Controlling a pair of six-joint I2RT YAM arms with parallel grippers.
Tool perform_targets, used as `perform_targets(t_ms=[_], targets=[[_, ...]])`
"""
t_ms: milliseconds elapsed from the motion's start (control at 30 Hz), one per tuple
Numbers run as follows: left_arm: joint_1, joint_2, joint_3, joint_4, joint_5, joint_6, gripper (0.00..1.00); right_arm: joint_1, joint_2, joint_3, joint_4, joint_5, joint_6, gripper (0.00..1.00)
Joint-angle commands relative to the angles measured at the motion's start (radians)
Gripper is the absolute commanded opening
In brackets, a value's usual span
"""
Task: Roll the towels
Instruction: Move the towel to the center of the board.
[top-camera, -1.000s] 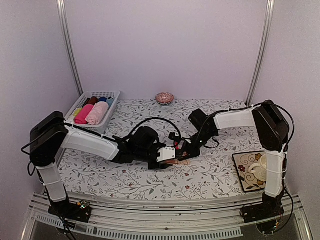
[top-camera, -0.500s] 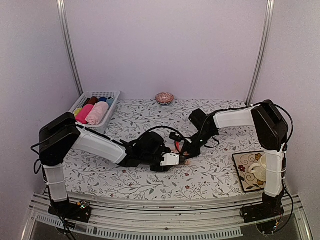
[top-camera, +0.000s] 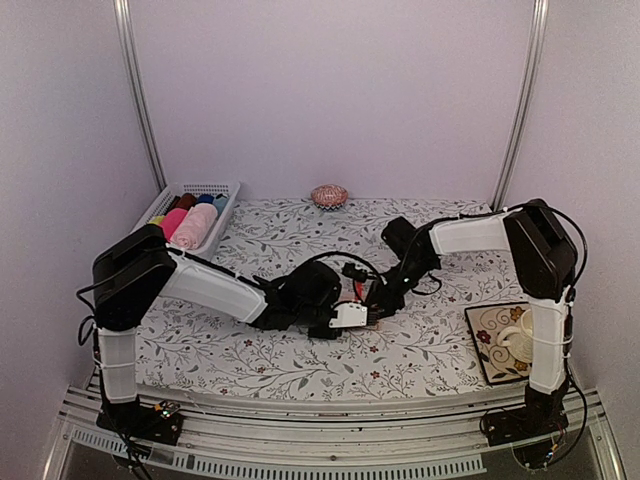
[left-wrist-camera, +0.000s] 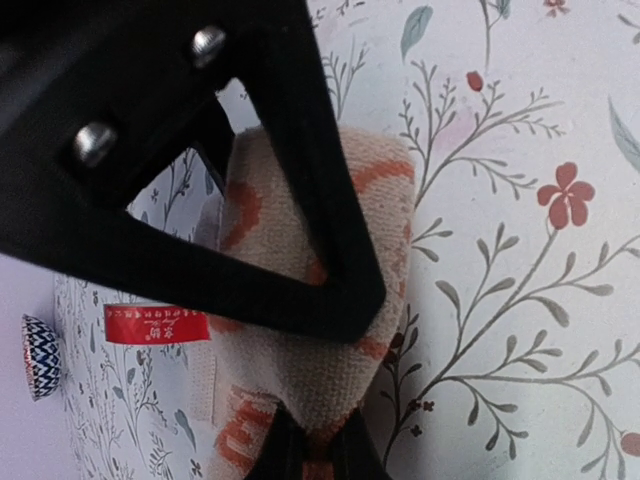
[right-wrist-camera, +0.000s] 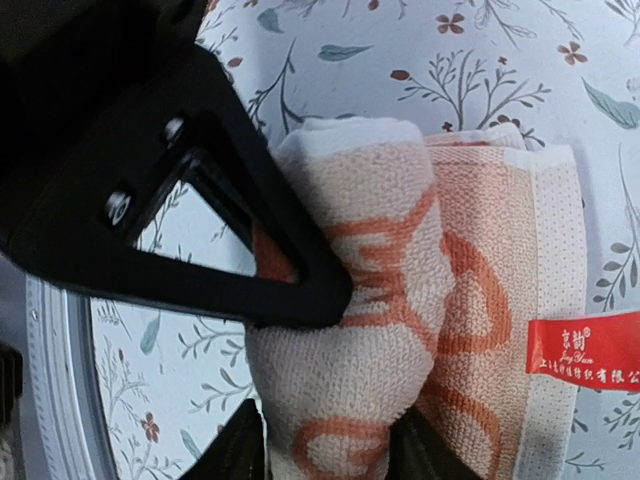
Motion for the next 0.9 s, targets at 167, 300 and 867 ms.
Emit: perform_targets(t_ms=[167, 300, 867], targets=[[0.031, 0.069, 0.13, -0.346, 0.198, -0.122, 0.0, -0.097, -0.19, -0.018, 0.022, 0.229, 0.153, 0.99], [0.06, 0.116, 0.261, -0.479, 0.271, -0.187, 0.0, -0.125, -0.29, -0.057, 0.057, 0.462, 0.275, 0.99], [0.098, 0.451, 0.897, -0.898, 0.326, -0.673, 0.0, -0.158, -0.694, -0.369, 0.283, 0.47, 0.974, 0.99]])
